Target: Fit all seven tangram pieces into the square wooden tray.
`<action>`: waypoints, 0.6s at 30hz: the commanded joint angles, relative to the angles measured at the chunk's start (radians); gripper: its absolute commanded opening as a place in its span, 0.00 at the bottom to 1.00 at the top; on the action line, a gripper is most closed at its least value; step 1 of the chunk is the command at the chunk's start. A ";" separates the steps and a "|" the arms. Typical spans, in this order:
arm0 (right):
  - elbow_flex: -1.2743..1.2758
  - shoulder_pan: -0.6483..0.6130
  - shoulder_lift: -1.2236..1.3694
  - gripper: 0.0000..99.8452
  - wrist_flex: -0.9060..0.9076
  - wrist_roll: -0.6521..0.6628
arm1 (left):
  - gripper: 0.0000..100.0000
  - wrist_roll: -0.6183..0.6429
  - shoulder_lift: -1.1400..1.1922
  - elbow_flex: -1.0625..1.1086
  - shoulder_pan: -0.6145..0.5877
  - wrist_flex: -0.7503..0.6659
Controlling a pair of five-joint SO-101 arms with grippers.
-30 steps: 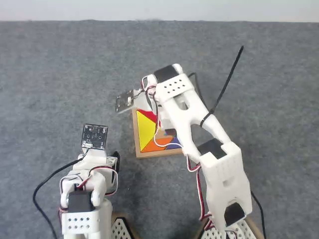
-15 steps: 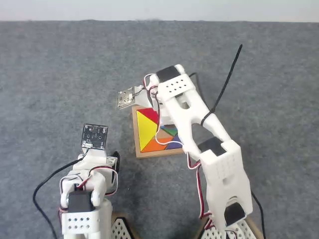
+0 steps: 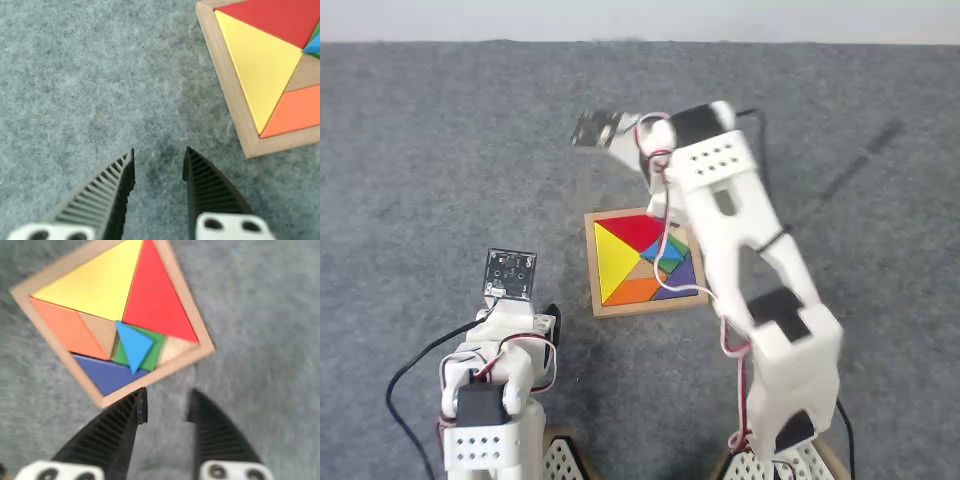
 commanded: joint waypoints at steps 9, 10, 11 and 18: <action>0.971 -0.033 -0.662 0.01 -0.608 -0.310 | 0.15 -0.006 -0.028 -0.008 0.003 0.009; 1.066 -0.038 -0.690 0.01 -0.687 -0.319 | 0.15 -0.006 -0.028 -0.008 0.003 0.009; 1.138 -0.039 -0.702 0.01 -0.743 -0.322 | 0.15 -0.006 -0.028 -0.008 0.003 0.009; 1.212 -0.054 -0.585 0.01 -0.823 -0.324 | 0.15 -0.006 -0.028 -0.008 0.003 0.009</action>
